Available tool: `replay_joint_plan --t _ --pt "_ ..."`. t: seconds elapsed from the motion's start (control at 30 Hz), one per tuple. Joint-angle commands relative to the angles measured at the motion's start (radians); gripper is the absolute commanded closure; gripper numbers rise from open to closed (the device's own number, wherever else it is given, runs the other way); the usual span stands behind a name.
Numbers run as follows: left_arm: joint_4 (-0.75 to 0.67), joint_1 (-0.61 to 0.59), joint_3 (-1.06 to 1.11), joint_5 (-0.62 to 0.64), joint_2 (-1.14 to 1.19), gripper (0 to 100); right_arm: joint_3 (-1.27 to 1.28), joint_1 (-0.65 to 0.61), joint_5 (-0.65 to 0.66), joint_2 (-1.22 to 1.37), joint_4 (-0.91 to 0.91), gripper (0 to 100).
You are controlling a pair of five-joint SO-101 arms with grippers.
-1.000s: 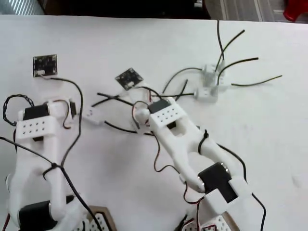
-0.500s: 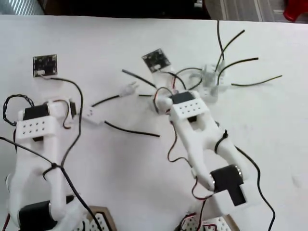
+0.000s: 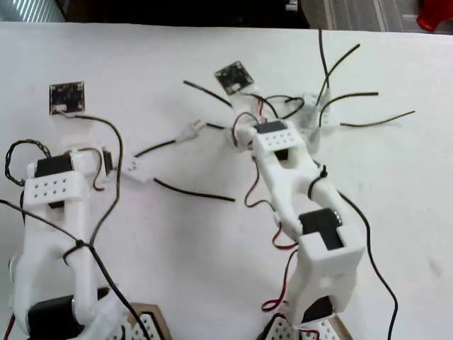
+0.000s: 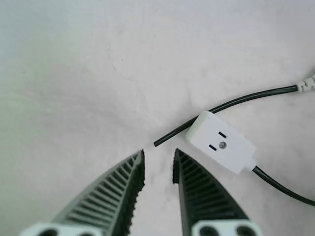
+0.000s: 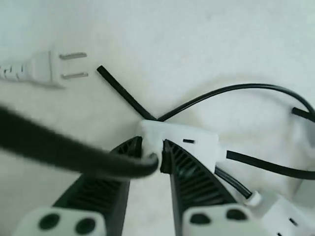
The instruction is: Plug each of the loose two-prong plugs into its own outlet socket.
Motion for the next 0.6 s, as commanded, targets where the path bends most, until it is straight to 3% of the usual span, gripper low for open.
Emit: replay_joint_plan --t 0.0,0.1,0.37,0.57 --pt "-0.018 -0.010 -0.005 0.008 -0.042 89 -0.087 0.012 -0.012 0.008 0.151 84.8" --pt "-0.018 -0.010 -0.005 0.009 -0.042 89 -0.160 -0.002 -0.080 -0.013 0.292 76.9" --pt "-0.018 -0.012 -0.005 0.012 -0.042 89 -0.245 -0.047 -0.104 -0.159 0.493 77.6" --pt "-0.018 -0.082 -0.012 0.068 -0.044 89 -0.241 -0.128 -0.107 -0.282 0.582 77.6"
